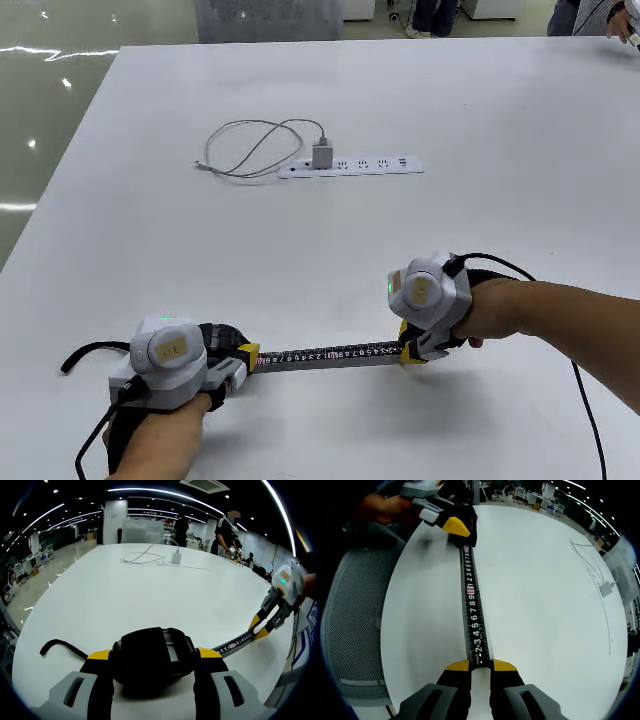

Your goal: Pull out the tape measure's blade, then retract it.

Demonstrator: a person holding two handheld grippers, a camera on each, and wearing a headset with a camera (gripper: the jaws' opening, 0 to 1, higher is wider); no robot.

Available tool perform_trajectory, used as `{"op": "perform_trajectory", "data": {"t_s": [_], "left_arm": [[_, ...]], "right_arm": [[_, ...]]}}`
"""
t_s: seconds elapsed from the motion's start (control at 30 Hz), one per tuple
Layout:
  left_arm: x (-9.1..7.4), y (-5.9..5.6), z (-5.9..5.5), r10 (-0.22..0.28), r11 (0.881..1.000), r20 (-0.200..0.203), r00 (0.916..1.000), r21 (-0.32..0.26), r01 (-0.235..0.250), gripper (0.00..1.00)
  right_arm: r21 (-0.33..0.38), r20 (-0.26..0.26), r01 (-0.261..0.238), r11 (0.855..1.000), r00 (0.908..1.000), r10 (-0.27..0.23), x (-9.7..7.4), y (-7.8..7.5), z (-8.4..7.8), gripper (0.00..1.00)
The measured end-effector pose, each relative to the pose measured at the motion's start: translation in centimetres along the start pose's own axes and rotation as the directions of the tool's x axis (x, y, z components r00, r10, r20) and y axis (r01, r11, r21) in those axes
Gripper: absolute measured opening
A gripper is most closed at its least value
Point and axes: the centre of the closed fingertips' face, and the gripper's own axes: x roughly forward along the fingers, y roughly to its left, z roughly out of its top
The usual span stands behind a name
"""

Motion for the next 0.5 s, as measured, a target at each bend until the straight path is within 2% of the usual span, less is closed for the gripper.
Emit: {"op": "perform_trajectory", "data": {"t_s": [0.5], "left_arm": [[-0.06,-0.03,0.03,0.001,1.0,0.001,1.0,0.002,-0.001,0.61]], "right_arm": [[0.012,-0.004,0.002,1.0,1.0,-0.002,0.2,0.09,0.83,0.1]]}}
